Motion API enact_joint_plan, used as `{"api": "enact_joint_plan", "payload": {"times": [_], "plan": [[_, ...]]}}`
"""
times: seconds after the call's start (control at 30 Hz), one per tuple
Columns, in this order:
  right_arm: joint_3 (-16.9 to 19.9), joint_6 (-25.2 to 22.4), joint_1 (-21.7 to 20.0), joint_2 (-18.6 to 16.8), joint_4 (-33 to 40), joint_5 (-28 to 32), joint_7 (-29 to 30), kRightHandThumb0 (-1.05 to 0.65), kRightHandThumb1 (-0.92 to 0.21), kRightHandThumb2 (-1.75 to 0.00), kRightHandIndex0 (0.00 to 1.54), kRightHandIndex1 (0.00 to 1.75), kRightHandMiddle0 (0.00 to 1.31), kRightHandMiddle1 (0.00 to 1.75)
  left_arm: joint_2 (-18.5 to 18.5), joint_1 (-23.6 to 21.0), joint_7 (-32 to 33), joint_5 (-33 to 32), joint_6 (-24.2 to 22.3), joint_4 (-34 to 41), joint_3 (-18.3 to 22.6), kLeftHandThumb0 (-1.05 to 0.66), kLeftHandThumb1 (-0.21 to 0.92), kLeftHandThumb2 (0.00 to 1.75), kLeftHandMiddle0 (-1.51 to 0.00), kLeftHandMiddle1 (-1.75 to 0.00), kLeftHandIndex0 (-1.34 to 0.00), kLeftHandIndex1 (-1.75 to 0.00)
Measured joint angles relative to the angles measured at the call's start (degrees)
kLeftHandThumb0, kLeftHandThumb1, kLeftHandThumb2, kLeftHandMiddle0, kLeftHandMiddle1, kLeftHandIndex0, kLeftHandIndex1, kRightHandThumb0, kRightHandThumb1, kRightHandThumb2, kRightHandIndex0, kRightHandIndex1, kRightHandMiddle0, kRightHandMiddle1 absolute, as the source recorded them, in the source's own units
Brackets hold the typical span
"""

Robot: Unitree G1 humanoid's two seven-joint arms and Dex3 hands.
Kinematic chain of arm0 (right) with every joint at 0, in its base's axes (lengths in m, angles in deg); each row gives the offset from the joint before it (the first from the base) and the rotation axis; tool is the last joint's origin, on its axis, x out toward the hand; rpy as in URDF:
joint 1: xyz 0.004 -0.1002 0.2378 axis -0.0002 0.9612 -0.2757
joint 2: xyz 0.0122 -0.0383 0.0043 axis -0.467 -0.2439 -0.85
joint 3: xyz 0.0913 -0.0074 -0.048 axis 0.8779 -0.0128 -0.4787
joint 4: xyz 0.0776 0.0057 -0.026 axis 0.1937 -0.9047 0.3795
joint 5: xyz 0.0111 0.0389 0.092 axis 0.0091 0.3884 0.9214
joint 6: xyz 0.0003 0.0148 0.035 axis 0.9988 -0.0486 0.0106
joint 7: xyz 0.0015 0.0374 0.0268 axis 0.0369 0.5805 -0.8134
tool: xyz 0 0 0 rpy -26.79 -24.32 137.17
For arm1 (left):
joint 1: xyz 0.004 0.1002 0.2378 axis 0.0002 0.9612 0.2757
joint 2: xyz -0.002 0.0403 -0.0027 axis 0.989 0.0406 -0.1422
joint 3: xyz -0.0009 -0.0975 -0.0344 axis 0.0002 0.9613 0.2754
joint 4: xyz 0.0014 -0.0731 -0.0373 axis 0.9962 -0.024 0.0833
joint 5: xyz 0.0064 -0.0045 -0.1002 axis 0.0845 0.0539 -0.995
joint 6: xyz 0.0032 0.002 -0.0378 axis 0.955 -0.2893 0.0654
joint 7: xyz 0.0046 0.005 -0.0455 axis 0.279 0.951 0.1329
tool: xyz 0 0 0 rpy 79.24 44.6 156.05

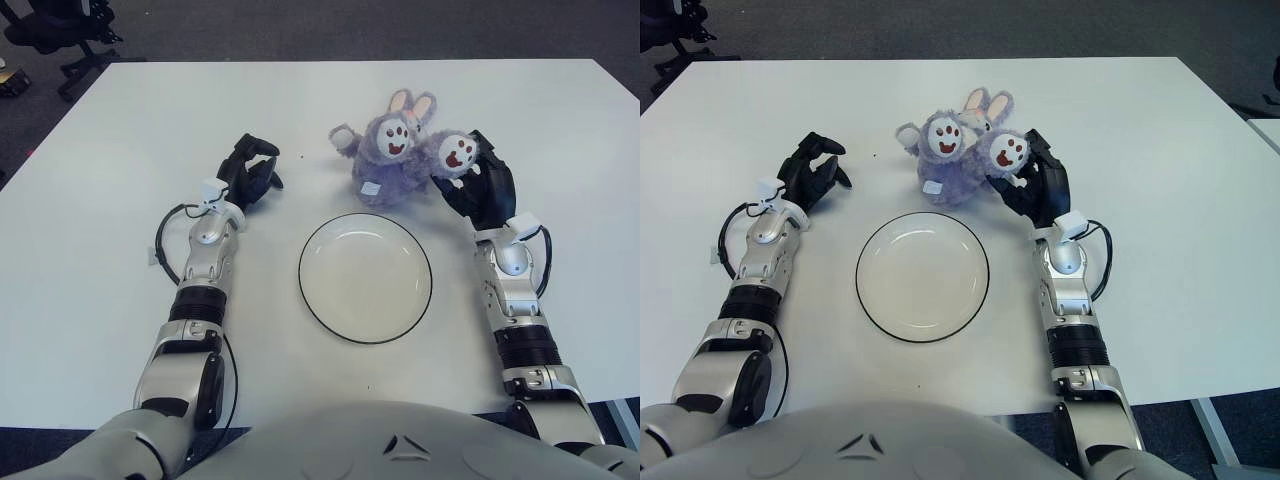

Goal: Put the doll into the plate.

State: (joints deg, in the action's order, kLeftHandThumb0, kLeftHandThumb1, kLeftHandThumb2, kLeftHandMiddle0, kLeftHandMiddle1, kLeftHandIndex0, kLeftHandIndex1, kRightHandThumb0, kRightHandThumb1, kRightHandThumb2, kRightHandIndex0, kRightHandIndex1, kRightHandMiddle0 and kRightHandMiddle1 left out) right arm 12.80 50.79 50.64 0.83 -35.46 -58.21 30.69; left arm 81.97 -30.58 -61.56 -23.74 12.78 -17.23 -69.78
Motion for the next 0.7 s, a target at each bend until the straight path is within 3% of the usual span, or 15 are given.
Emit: {"api": "enact_joint_plan", "payload": {"times": [0.03,0.1,0.2,0.7], "plan": [[0.04,-0.64,-0.03,0.0,0.22,0.36,-0.71,-0.27,-0.87,-0.13,0.62,0.13,0.51,1.14,0.0,-0.01,0.0,0.0,0.01,-0.01,-0.02,-0.36,0.92,0.34,-0.73,-1.75,-0.39,-1.56],[0.12,-2.01,-0.17,-0.01,0.76,1.27,-2.13,-0.19,-0.83,-0.08,0.63,0.07,0.48,0.9,0.0,-0.03,-0.01,0.0,0.04,-0.04,-0.05,-0.36,0.92,0.34,-0.73,-1.75,-0.39,-1.56],[0.3,-4.03,-0.64,-0.01,1.43,1.88,-3.78,-0.14,-0.8,-0.03,0.63,0.03,0.47,0.71,0.01,-0.03,-0.01,0.02,0.07,-0.06,-0.09,-0.36,0.92,0.34,-0.73,-1.75,-0.39,-1.56],[1.7,-8.52,-1.82,-1.69,2.35,1.95,-5.93,-0.13,-0.78,0.0,0.65,0.01,0.47,0.6,0.01,-0.03,-0.01,0.29,0.17,-0.05,-0.25,-0.36,0.92,0.34,-0.73,-1.75,-0.39,-1.56]]}}
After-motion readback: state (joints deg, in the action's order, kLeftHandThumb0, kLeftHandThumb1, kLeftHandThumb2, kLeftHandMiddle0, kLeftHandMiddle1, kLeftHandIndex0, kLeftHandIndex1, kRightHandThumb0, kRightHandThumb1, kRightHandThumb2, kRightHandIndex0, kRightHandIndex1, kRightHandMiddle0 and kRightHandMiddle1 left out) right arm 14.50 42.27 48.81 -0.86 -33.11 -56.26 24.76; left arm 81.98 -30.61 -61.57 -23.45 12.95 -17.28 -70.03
